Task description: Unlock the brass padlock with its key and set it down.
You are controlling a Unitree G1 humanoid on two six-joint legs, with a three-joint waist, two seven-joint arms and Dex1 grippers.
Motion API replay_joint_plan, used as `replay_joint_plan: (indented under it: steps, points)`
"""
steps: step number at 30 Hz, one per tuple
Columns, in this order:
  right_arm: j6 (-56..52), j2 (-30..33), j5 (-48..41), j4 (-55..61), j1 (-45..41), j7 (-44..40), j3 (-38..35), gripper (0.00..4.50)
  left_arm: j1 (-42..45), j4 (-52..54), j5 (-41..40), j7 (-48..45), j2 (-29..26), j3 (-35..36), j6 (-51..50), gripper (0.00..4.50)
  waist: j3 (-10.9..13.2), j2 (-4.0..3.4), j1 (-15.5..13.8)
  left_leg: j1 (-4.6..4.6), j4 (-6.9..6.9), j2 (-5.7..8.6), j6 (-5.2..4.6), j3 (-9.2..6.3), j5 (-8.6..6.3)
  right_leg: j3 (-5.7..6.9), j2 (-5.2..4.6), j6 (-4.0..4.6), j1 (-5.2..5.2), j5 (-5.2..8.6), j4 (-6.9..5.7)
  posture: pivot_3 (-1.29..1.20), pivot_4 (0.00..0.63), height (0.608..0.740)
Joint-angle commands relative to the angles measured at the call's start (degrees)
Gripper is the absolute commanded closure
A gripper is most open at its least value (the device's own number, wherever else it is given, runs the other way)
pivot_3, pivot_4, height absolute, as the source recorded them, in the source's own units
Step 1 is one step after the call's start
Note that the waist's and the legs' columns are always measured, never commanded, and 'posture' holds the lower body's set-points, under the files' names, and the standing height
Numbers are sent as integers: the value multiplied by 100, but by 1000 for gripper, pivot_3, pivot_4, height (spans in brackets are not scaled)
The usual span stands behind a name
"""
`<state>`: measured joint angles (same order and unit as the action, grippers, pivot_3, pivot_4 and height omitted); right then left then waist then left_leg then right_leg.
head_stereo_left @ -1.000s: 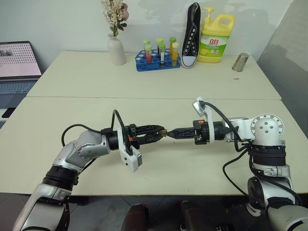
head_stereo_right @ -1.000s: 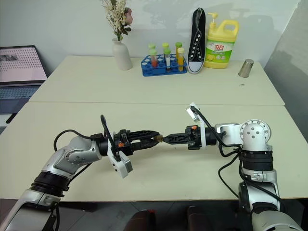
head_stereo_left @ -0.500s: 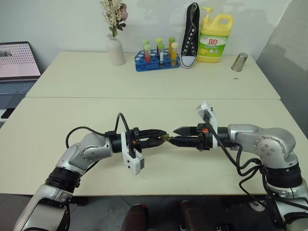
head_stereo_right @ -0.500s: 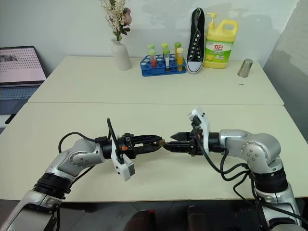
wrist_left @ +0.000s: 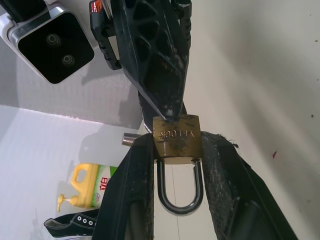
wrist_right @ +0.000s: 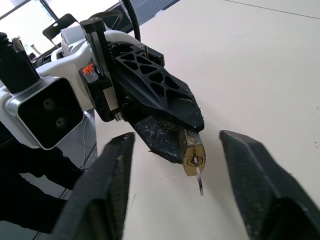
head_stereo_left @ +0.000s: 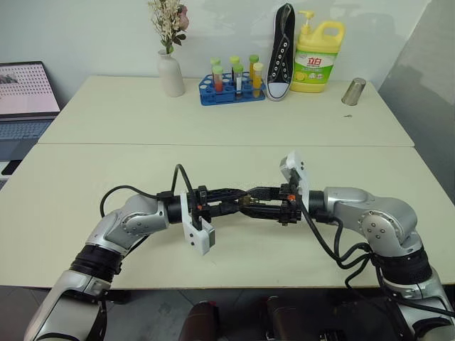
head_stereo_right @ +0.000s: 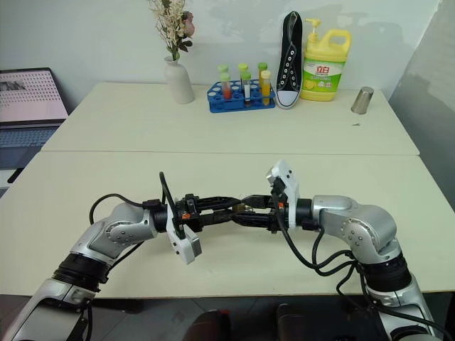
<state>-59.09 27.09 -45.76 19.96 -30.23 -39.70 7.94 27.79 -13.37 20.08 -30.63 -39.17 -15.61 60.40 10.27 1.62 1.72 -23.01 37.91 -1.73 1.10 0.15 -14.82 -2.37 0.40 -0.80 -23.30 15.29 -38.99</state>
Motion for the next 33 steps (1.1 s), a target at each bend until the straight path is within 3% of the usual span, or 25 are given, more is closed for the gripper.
replay_joint_plan:
  steps: [1,5,15,24,29,32,33]
  points:
    - [94,9,-19,57,-67,-146,-50,2952,64,83,-141,87,14,36,45,3536,0,0,0,0,0,0,0,0,0,0,0,0,0,0,0,0,150,740]
    - [119,43,32,56,-81,-240,-3,4363,48,87,-137,93,15,45,49,3536,0,0,0,0,0,0,0,0,0,0,0,0,0,0,0,0,150,740]
    - [98,27,26,17,-171,-433,-33,4358,-17,62,-406,-49,9,-54,-72,3536,0,0,0,0,0,0,0,-1,0,1,0,0,0,0,0,0,150,740]
    - [235,145,262,-21,-166,-585,32,4358,-264,243,-928,-354,-177,-71,-104,620,0,0,2,0,0,0,0,-2,0,0,0,0,0,0,0,0,150,740]
    - [465,343,515,-25,-99,-742,74,4358,-492,600,-1764,-589,-415,63,-591,596,0,0,2,0,1,0,0,-1,0,0,-2,0,0,0,0,0,150,740]
    - [562,412,590,-38,-86,-799,63,4358,-636,977,-2577,-759,-453,220,-1392,1191,0,0,5,1,1,-1,0,-2,0,1,-3,0,0,0,-1,0,150,740]
    - [594,430,613,-40,-79,-813,62,4358,-669,1088,-2801,-852,-472,252,-1627,1573,0,0,5,0,1,-2,0,-3,0,2,-3,0,0,0,0,0,150,740]
